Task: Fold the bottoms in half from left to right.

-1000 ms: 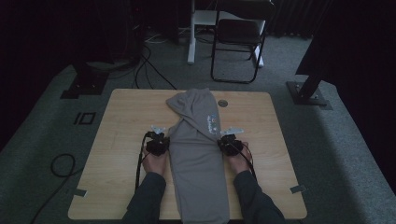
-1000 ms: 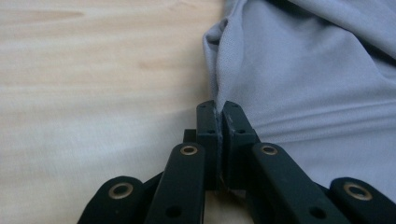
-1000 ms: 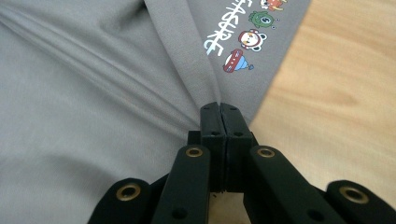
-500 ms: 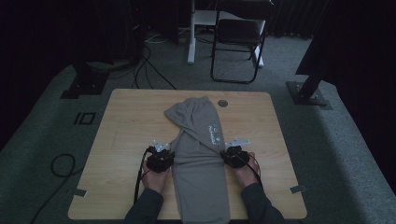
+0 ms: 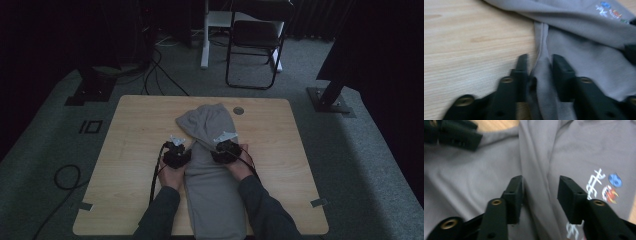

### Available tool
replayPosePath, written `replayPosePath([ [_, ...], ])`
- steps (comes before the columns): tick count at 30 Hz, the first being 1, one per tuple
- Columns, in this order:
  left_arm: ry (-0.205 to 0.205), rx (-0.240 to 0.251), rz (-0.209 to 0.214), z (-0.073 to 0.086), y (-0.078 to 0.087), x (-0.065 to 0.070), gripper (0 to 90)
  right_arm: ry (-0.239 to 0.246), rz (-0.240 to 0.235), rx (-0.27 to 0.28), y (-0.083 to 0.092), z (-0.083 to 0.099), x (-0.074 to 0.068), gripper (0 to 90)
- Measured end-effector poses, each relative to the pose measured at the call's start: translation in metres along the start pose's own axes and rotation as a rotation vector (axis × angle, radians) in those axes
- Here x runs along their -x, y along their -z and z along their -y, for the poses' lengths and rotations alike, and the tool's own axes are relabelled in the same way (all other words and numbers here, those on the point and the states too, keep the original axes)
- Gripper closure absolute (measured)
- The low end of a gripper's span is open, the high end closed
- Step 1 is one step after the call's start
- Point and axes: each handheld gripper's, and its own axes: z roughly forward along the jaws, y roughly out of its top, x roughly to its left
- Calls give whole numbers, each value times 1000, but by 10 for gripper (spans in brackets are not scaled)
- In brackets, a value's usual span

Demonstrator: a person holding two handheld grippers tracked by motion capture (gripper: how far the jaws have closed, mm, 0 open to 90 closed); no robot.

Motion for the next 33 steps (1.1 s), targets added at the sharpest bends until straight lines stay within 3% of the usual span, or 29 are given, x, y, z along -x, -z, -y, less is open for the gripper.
replayPosePath([
  [1, 8, -3, 2, 1, -1, -1, 798, -6, -3, 2, -2, -2, 0, 619],
  [3, 15, -3, 6, 2, -2, -4, 826, -25, -20, 16, -3, -7, 5, 804],
  [5, 23, -3, 1, 2, -1, -7, 834, -59, 18, 17, 0, -9, 11, 892],
  [8, 39, 0, 1, 4, 1, -14, 837, -140, 67, 52, 10, -2, 32, 897],
  [12, 53, -1, 5, 4, 3, -18, 837, -337, 85, 55, 20, 27, 70, 898],
  [14, 42, 0, 5, 5, 2, -15, 837, -354, 75, 46, 19, 32, 74, 898],
  [16, 27, -5, 0, 6, 3, -13, 836, -344, 53, 15, 13, 50, 73, 895],
  [21, 5, -11, 21, 18, 17, -12, 834, -276, 63, 10, 19, 55, 58, 891],
  [25, 15, -5, 50, 36, 34, -12, 832, -236, 42, 6, 30, 63, 44, 880],
  [33, -32, 3, 77, 60, 57, -5, 799, -220, -1, 1, 51, 82, 22, 840],
])
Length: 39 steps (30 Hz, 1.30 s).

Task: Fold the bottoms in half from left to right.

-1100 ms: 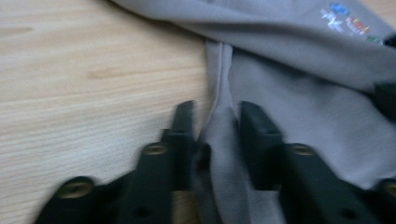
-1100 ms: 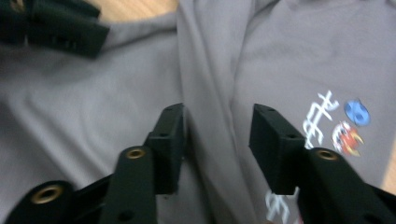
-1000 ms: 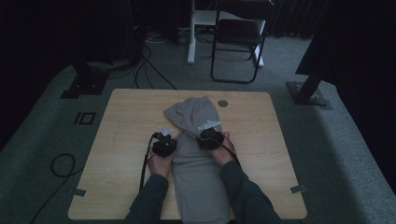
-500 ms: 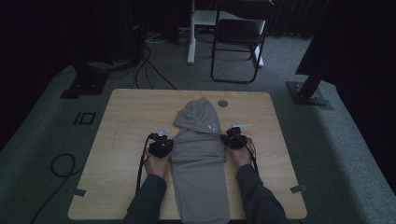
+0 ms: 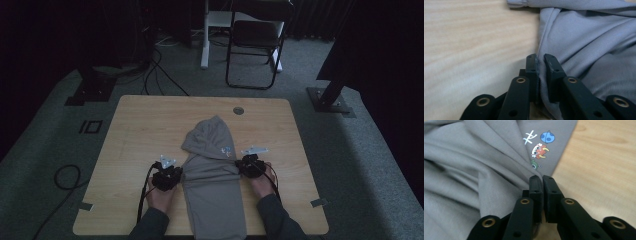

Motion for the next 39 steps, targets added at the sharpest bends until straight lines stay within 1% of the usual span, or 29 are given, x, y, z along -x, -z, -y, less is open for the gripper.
replayPosePath([
  [2, 5, 32, 10, -4, 1, -5, 724, 50, -3, -3, 2, 1, -4, 746],
  [3, 18, 41, 15, -8, 1, -8, 702, 78, -5, 7, 3, -1, -5, 694],
  [4, 28, 49, 26, -12, 0, -10, 683, 100, 3, 20, 3, -4, -7, 642],
  [5, 30, 58, 33, -17, -1, -11, 667, 115, 1, 25, 3, -9, -10, 599],
  [6, 20, 62, 30, -21, -2, -11, 655, 134, -9, 28, 2, -15, -13, 574],
  [8, 9, 46, 34, -28, -9, -10, 637, 187, -30, 30, -3, -28, -22, 541],
  [10, 8, 28, 49, -30, -16, -9, 633, 248, -39, 17, -11, -40, -34, 539],
  [12, -3, 10, 47, -29, -21, -6, 634, 304, -57, 8, -20, -50, -47, 539],
  [13, -4, 1, 46, -28, -24, -4, 642, 323, -65, 4, -24, -54, -53, 541],
  [14, -4, -8, 40, -27, -26, -3, 665, 345, -69, 1, -29, -58, -59, 548],
  [16, -2, -5, 36, -26, -28, -3, 733, 361, -75, -7, -39, -63, -68, 560],
  [18, 1, -6, 31, -26, -29, -4, 805, 369, -66, -31, -49, -68, -73, 568],
  [19, 5, -5, 33, -27, -30, -4, 827, 364, -63, -36, -54, -70, -74, 574],
  [20, 5, -5, 35, -27, -30, -4, 841, 358, -62, -48, -58, -72, -74, 598],
  [22, -7, -6, 26, -27, -30, -3, 855, 357, -54, -59, -63, -75, -73, 685],
  [24, -6, -6, 24, -27, -30, -3, 859, 335, -70, -51, -63, -79, -67, 787],
  [25, -3, -5, 25, -27, -30, -3, 860, 315, -63, -28, -59, -83, -60, 828],
  [26, 0, -4, 25, -27, -30, -4, 861, 284, -60, -5, -55, -86, -52, 860],
  [27, 2, -2, 23, -27, -30, -4, 862, 243, -56, 23, -51, -90, -41, 872],
  [29, 6, -2, 18, -27, -30, -4, 862, 137, -43, 76, -43, -96, -19, 882],
  [30, 10, 0, 16, -27, -30, -5, 863, 46, -29, 106, -38, -97, -1, 884],
  [31, 12, 0, 16, -27, -30, -5, 863, -15, -3, 111, -37, -97, 12, 884],
  [33, 16, 2, 16, -27, -30, -5, 862, -93, 56, 83, -38, -92, 33, 882],
  [34, 16, 3, 15, -27, -30, -5, 862, -127, 58, 63, -40, -88, 41, 876],
  [35, 16, 3, 14, -27, -30, -5, 862, -143, 62, 47, -42, -84, 46, 871],
  [36, 15, 3, 13, -27, -30, -5, 862, -139, 83, 32, -44, -81, 47, 860],
  [37, 16, 3, 14, -27, -30, -5, 861, -133, 96, 16, -46, -78, 48, 819],
  [38, 20, 2, 16, -27, -30, -6, 858, -133, 94, -1, -48, -76, 48, 757],
  [39, 23, 2, 17, -27, -30, -6, 852, -130, 89, -8, -50, -74, 48, 714],
])
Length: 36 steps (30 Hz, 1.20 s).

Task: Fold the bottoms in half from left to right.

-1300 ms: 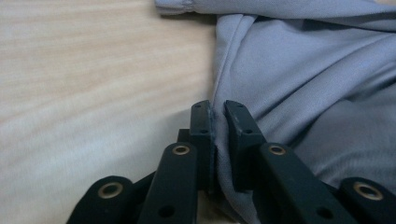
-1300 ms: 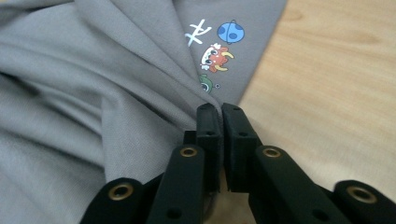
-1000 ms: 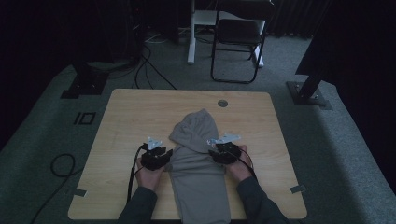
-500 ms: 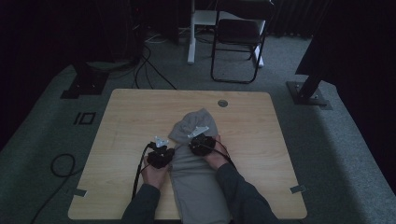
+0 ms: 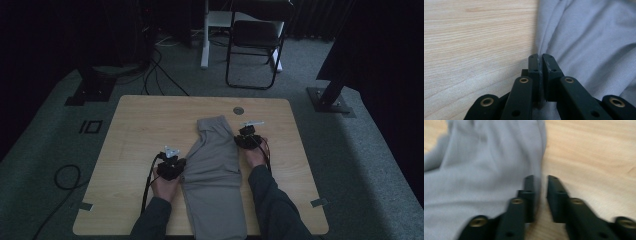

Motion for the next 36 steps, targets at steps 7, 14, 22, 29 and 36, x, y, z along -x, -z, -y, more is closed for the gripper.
replayPosePath([
  [7, 0, 31, 20, -15, 3, -4, 711, 62, -12, 49, 8, -1, -12, 610],
  [14, -30, 7, 4, -42, -16, 3, 673, 90, -2, 15, -1, 1, -17, 616],
  [22, -44, -57, -49, -52, -47, 6, 724, 90, -7, 0, -11, 6, -17, 630],
  [29, 94, -14, -53, -46, -42, -13, 836, 92, -1, -1, -6, 11, -19, 645],
  [36, 79, -8, -22, -33, -30, -11, 831, 118, -16, 14, 9, 31, -27, 672],
])
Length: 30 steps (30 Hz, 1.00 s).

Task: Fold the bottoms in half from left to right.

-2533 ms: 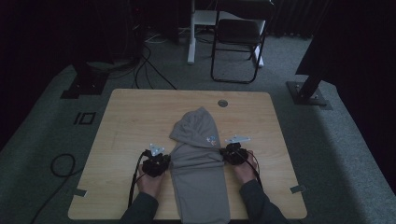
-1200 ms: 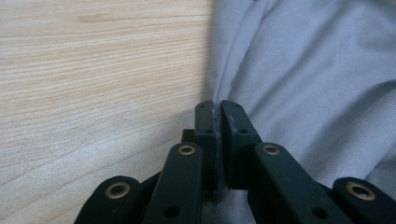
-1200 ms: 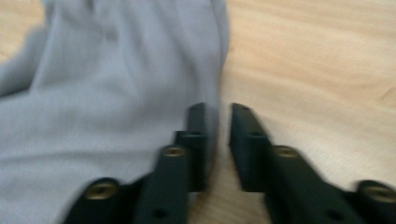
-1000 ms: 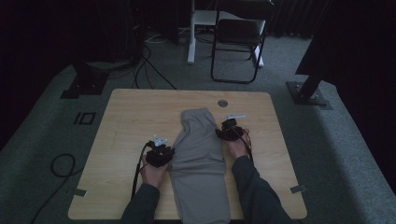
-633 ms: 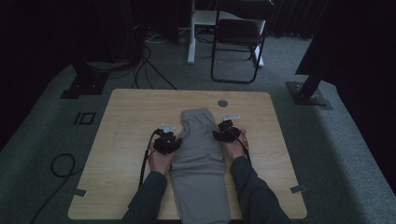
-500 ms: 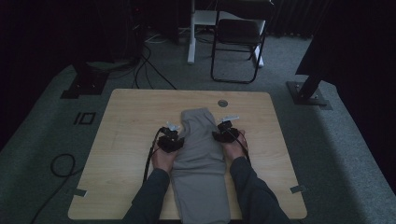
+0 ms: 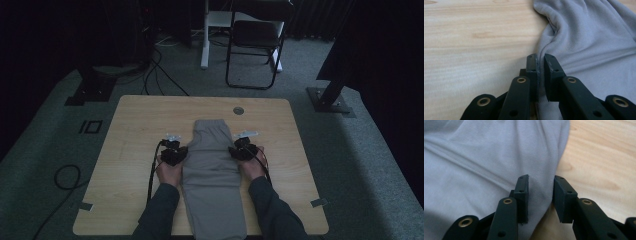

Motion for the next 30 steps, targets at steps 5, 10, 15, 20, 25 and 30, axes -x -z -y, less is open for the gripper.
replayPosePath([
  [5, -18, 2, 25, 15, 13, 7, 821, 5, -6, 2, 14, 15, -6, 671],
  [10, -69, -13, 43, 32, 28, 15, 811, 35, -4, 3, 28, 30, -16, 670],
  [15, -93, -2, 59, 48, 41, 20, 800, 45, -12, 8, 39, 42, -22, 670],
  [20, -106, -5, 75, 60, 52, 26, 796, 38, -32, 14, 51, 56, -27, 669],
  [25, -133, -10, 93, 63, 56, 27, 700, 58, -55, 0, 59, 64, -34, 632],
  [30, -115, -16, 91, 56, 54, 20, 659, 46, -70, -2, 58, 63, -28, 577],
])
